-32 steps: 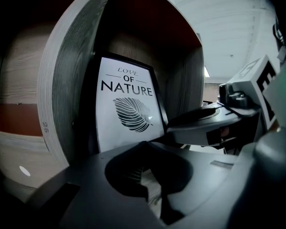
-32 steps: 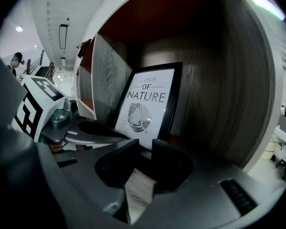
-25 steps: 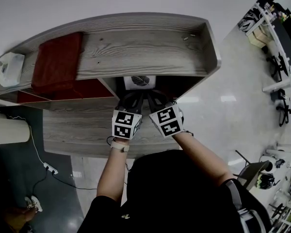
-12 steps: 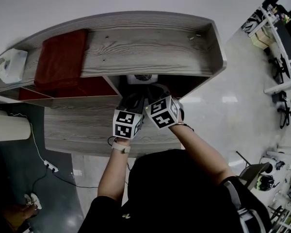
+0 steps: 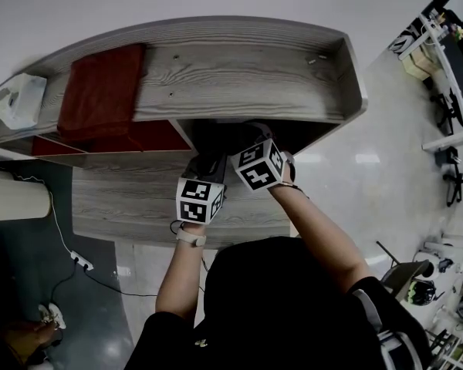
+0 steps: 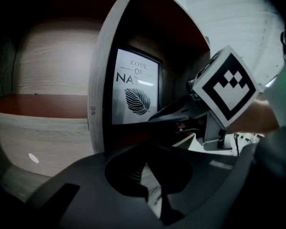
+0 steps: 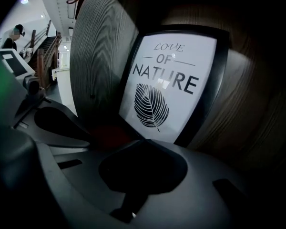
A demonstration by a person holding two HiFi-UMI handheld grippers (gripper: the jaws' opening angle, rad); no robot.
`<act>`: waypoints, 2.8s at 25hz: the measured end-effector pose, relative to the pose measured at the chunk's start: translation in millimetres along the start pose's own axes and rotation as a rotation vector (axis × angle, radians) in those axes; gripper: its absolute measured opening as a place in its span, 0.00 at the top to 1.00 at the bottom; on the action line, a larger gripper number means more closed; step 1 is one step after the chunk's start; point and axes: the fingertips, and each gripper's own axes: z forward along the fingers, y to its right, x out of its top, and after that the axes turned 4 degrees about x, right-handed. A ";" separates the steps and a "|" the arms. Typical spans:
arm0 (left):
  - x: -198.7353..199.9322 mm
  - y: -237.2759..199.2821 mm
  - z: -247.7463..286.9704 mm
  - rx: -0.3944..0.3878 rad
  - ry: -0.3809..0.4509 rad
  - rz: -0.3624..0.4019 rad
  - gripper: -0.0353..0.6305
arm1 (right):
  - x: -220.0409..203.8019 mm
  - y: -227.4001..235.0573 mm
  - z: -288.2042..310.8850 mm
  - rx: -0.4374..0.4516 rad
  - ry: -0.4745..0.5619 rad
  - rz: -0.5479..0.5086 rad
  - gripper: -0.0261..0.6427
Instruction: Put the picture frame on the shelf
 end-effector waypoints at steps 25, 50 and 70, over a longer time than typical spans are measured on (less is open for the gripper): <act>48.0 50.9 -55.2 -0.118 0.143 -0.015 0.93 | -3.5 -15.0 -131.9 0.189 0.368 0.203 0.97; 59.3 115.4 -110.3 -0.215 0.238 0.057 0.93 | -49.9 -15.3 -236.2 0.143 0.506 0.296 0.97; 47.9 111.0 -120.3 -0.197 0.231 0.052 0.93 | -52.8 -21.8 -237.0 0.116 0.513 0.354 0.97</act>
